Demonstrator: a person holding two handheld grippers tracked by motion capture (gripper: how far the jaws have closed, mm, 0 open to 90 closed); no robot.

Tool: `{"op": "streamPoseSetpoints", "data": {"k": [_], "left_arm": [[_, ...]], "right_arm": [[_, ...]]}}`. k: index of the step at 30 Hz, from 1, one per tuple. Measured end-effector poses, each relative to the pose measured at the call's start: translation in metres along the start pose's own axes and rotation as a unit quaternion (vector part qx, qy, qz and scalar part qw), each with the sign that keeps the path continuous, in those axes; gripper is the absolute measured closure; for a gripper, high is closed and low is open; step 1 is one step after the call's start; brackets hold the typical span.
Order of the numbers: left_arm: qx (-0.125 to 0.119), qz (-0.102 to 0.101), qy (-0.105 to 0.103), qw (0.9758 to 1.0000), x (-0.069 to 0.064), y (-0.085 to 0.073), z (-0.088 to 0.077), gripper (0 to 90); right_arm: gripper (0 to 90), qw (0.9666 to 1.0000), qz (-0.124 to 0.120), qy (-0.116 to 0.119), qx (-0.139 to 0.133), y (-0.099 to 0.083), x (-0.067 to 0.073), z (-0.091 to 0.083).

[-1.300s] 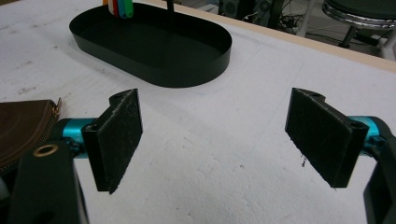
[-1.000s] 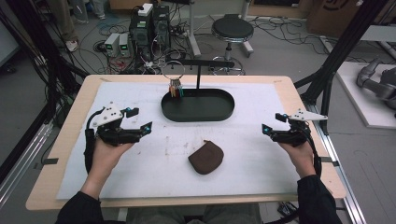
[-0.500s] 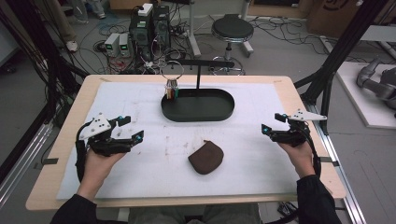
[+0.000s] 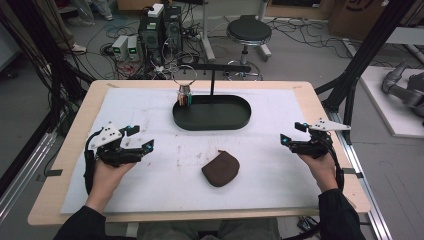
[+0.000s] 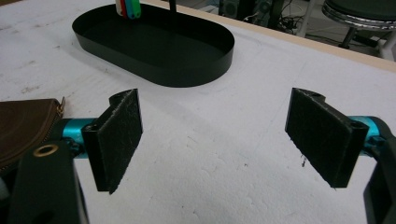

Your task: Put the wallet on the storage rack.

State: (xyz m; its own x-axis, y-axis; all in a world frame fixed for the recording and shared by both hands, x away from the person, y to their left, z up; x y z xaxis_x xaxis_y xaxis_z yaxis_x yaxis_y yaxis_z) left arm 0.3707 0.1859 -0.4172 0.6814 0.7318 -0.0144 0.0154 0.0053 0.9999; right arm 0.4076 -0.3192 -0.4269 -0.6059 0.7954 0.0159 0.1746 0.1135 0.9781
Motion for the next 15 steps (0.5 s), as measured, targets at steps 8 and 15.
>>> {"op": "streamPoseSetpoints", "data": {"k": [8, 15], "left_arm": [[0.012, 0.002, 0.014, 0.9998, 0.008, -0.007, -0.004, 22.9], [0.001, -0.003, 0.023, 0.9997, 0.014, -0.005, -0.009, 22.9]], "right_arm": [[19.3, 1.0000, 0.003, -0.001, -0.002, 0.000, 0.000, 0.002], [19.3, 1.0000, 0.000, 0.003, 0.000, 0.000, 0.002, 0.002]]}}
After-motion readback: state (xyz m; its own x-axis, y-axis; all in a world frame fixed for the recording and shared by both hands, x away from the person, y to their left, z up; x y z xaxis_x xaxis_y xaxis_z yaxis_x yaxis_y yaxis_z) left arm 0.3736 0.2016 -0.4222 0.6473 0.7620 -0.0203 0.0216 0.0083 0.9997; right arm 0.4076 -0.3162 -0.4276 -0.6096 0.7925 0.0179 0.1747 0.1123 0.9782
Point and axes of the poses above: each handheld gripper's, and its own axes: z roughly forward along the jaws, y roughly out of its top, x roughly to its left, the point moved 7 cm from there along z, roughly forward along the jaws, and after that the axes turned 15 degrees about -x, right-handed, at the moved point
